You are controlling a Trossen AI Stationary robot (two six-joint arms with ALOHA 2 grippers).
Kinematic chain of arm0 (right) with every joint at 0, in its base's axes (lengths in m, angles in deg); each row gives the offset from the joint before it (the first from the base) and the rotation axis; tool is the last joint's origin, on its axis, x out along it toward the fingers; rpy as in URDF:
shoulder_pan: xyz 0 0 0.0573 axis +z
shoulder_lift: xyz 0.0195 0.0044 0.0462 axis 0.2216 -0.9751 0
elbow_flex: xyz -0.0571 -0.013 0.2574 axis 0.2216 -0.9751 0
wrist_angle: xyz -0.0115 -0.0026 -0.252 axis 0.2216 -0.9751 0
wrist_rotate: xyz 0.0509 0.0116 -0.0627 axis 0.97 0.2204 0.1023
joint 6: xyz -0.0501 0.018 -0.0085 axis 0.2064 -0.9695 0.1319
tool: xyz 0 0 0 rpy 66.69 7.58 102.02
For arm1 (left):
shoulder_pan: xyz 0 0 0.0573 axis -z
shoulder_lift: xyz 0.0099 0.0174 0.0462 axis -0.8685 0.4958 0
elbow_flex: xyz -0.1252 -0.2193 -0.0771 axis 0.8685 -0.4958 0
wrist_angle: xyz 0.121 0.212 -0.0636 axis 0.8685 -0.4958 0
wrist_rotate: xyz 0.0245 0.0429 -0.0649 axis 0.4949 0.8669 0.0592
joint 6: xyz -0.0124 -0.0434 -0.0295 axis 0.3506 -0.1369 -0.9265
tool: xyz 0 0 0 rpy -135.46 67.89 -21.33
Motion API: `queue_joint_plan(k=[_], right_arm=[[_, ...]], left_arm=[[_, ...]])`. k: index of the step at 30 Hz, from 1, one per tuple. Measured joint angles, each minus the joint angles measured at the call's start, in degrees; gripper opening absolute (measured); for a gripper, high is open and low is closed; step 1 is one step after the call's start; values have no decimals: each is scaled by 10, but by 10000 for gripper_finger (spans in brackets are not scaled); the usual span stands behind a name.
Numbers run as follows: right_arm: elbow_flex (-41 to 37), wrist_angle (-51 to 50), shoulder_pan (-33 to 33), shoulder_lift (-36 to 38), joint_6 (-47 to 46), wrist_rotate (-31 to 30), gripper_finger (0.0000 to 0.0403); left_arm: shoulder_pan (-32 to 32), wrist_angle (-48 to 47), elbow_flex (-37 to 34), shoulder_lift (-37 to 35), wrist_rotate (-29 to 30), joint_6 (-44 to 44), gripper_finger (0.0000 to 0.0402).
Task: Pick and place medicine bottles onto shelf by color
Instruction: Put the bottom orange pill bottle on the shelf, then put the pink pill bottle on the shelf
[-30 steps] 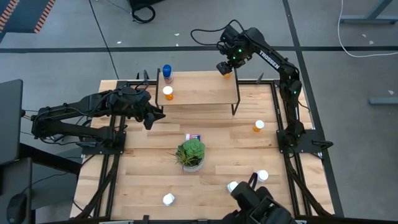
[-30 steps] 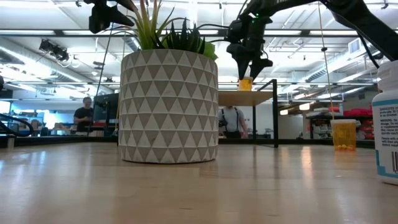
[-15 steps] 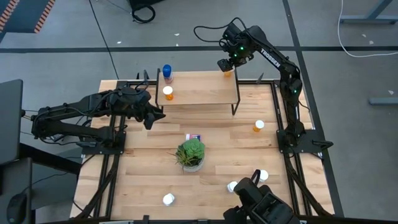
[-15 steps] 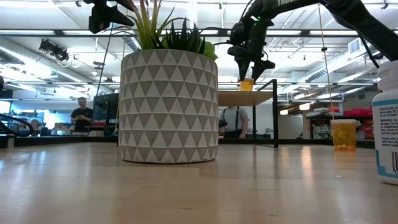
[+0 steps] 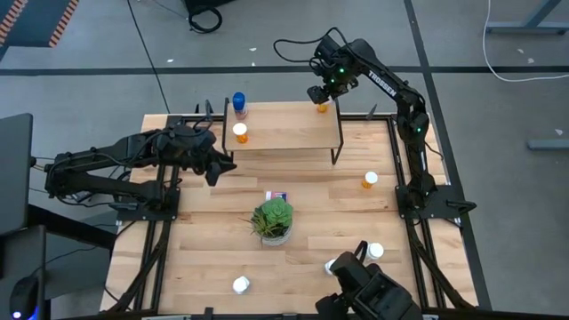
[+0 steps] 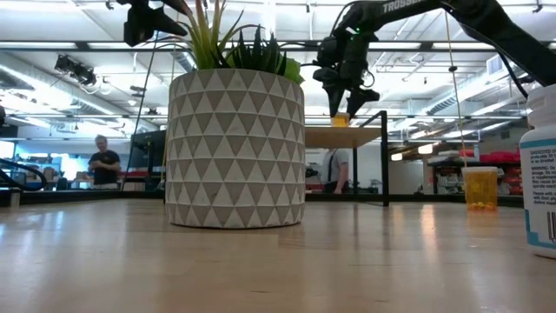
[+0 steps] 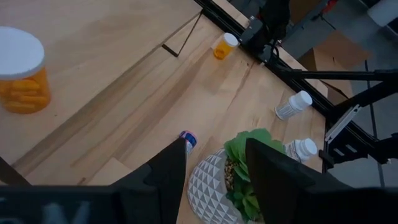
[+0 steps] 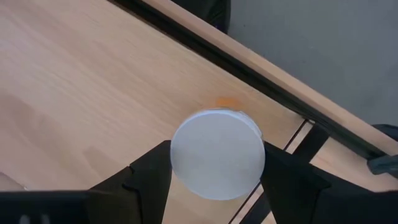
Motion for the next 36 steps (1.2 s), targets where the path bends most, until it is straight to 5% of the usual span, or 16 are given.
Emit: queue_joint_plan(k=[21, 36], right_arm=[[35, 7, -1, 1, 7, 25, 316], [34, -49, 21, 92, -9, 9, 317]], left_arm=[[3, 0, 0, 0, 1, -5, 172], [-9, 1, 0, 123, 2, 264, 203]])
